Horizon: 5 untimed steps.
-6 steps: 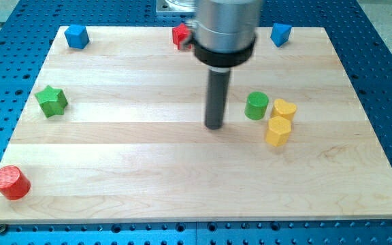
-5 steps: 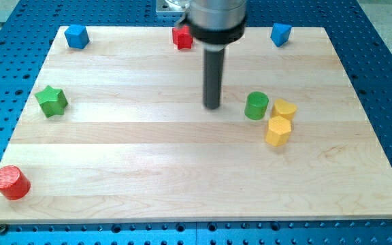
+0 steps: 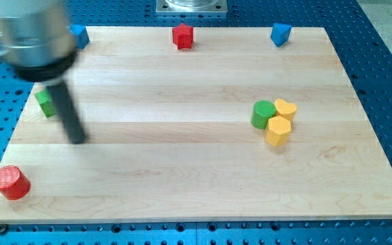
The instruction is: Point your arm top right of the green star
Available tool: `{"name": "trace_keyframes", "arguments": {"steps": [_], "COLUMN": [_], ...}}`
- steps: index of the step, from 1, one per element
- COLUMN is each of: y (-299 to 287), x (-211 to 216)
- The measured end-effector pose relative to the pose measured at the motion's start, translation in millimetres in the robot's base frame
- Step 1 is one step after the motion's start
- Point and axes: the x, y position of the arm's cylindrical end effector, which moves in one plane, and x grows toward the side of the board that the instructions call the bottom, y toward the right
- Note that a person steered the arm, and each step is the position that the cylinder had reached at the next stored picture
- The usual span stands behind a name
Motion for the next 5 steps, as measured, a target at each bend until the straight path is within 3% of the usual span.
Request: {"name": "trace_keyframes", "arguments": {"steps": [1, 2, 3, 4, 5], "y": [-67.8, -65.4, -25.1, 27.2, 3.6], "x": [-17.7, -78.1, -95.7, -63.2, -73.6]}}
